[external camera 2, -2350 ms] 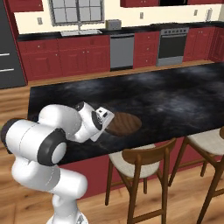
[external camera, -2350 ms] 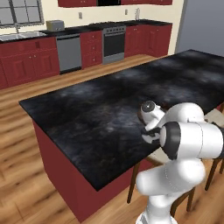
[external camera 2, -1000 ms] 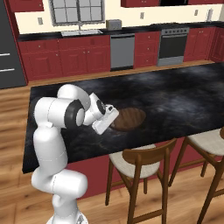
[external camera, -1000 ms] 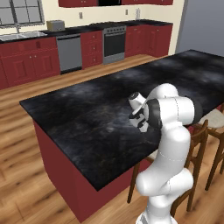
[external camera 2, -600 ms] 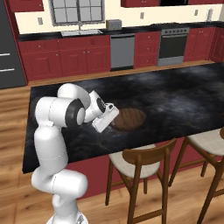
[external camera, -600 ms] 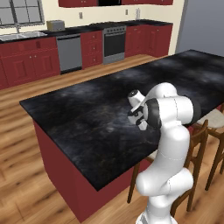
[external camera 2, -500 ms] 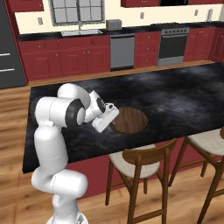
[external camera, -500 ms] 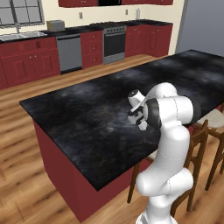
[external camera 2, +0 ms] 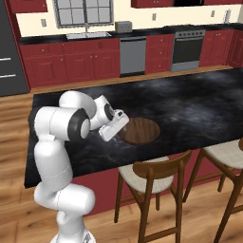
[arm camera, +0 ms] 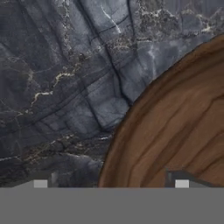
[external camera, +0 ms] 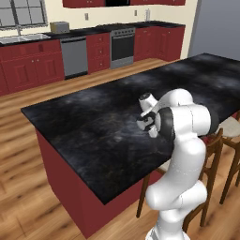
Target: Pick up the bowls from the cabinet and place each bowl in front of a stool on the dining counter.
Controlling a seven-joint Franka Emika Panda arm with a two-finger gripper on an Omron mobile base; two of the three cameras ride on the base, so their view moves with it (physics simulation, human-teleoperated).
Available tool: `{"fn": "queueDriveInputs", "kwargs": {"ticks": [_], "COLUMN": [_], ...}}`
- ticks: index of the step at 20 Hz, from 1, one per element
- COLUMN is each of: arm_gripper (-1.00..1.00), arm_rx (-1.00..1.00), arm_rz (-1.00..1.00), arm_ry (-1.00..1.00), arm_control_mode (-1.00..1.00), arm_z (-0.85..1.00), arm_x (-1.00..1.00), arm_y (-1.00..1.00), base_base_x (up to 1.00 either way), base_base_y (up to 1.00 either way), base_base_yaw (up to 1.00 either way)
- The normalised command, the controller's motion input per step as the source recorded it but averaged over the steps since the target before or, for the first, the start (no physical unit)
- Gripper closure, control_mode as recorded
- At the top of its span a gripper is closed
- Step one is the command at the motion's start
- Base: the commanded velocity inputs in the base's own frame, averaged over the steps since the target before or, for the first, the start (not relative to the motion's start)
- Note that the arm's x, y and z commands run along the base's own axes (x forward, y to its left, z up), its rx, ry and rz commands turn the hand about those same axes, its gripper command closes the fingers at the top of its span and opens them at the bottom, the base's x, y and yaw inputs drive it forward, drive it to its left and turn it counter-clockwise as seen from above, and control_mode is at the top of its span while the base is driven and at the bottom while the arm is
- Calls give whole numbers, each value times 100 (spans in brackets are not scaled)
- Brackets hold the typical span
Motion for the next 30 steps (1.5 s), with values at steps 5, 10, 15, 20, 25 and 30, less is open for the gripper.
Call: {"fn": "queueDriveInputs", "kwargs": {"ticks": [5, 10, 15, 20, 25, 30], "arm_gripper": [-100, -100, -100, -100, -100, -100], "arm_rx": [19, 30, 22, 7, 7, 2], "arm_rz": [0, -8, -22, -26, -37, -61], "arm_ry": [0, 0, 0, 0, -1, -8], "arm_control_mode": [-100, -100, -100, -100, -100, -100], "arm_z": [100, 100, 100, 100, 96, 43], "arm_x": [-69, -83, -53, -60, -81, -87], "arm_y": [1, 27, 42, 25, 12, 16], "base_base_x": [0, 0, 0, 0, 0, 0], "base_base_y": [0, 0, 0, 0, 0, 0], "base_base_yaw": [0, 0, 0, 0, 0, 0]}}
